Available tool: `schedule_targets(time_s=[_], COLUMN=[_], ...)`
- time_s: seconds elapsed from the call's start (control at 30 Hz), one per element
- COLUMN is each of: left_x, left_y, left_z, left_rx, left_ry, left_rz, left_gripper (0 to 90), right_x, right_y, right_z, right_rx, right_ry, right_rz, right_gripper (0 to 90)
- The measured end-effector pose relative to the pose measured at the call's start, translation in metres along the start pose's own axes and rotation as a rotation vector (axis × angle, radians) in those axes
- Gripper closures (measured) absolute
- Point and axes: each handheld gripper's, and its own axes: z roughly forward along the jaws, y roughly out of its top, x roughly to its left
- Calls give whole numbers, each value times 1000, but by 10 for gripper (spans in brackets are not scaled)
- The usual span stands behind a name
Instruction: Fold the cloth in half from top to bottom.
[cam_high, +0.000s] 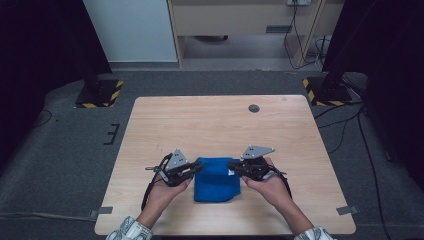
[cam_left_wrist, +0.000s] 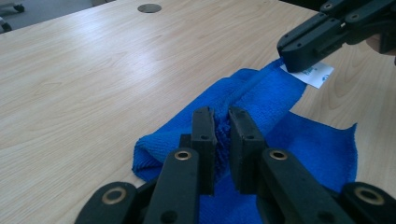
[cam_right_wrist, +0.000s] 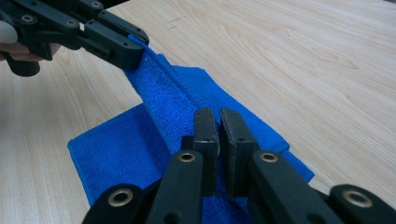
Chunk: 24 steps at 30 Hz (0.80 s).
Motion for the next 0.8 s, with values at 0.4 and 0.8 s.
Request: schedule_targets(time_s=[0.4,0.8], left_x=[-10,-17], left_y=[-15,-25], left_z=[-2,-2], left_rx=[46,79], left_ry=[-33,-48], left_rz=[8,19], left_gripper=[797,793], right_x=[13,18], right_y=[-16,-26], right_z=[-2,-3], right_rx=[35,47], right_ry=[8,16], right_rz=[-24,-21], right_gripper=[858,857])
